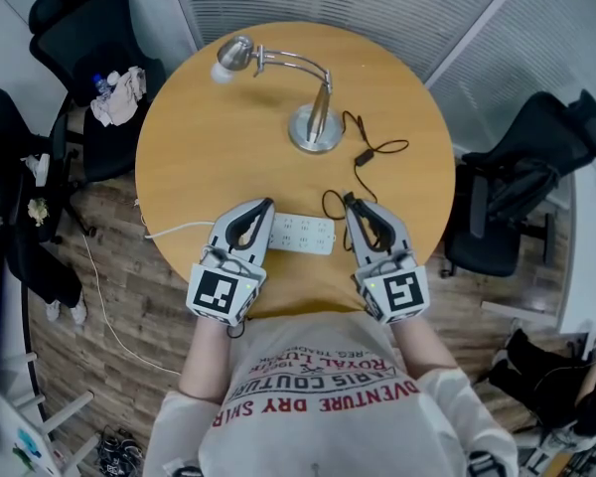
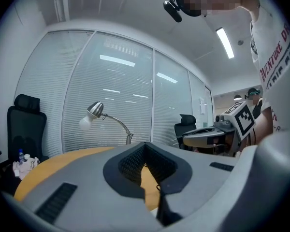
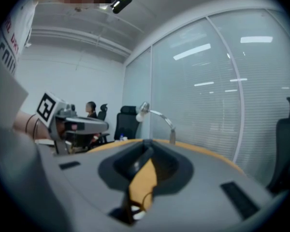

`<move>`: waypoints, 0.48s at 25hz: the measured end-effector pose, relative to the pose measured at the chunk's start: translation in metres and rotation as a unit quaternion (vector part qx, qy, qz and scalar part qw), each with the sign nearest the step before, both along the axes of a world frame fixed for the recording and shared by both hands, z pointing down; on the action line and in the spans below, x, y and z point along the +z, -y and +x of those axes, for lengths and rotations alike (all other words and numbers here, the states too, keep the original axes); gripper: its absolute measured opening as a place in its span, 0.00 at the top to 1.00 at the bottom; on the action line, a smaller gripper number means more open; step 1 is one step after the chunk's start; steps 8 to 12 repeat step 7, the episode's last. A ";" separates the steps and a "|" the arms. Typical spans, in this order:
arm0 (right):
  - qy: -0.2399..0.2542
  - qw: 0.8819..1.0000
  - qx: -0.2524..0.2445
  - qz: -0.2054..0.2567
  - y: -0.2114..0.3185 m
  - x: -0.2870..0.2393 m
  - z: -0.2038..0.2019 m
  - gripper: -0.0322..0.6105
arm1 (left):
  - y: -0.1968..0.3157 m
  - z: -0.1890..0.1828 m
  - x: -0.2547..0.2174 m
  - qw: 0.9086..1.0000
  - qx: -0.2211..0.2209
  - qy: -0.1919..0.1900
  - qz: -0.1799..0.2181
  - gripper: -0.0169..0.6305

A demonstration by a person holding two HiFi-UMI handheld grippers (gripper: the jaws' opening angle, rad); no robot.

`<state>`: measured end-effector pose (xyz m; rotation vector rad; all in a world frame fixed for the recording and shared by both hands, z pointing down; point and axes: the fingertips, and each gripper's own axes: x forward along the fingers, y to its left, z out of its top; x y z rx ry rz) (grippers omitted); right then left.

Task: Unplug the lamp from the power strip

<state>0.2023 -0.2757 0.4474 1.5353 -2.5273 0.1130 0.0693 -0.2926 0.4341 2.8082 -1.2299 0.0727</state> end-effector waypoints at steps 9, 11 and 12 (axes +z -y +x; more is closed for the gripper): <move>-0.009 1.000 -0.007 0.015 -0.002 -0.004 -0.005 0.84 | -0.004 0.002 -0.001 1.000 -0.004 -0.009 -0.023 0.93; -0.009 1.000 -0.007 0.015 -0.002 -0.004 -0.005 0.84 | -0.004 0.002 -0.001 1.000 -0.004 -0.009 -0.023 0.93; -0.009 1.000 -0.007 0.015 -0.002 -0.004 -0.005 0.84 | -0.004 0.002 -0.001 1.000 -0.004 -0.009 -0.023 0.93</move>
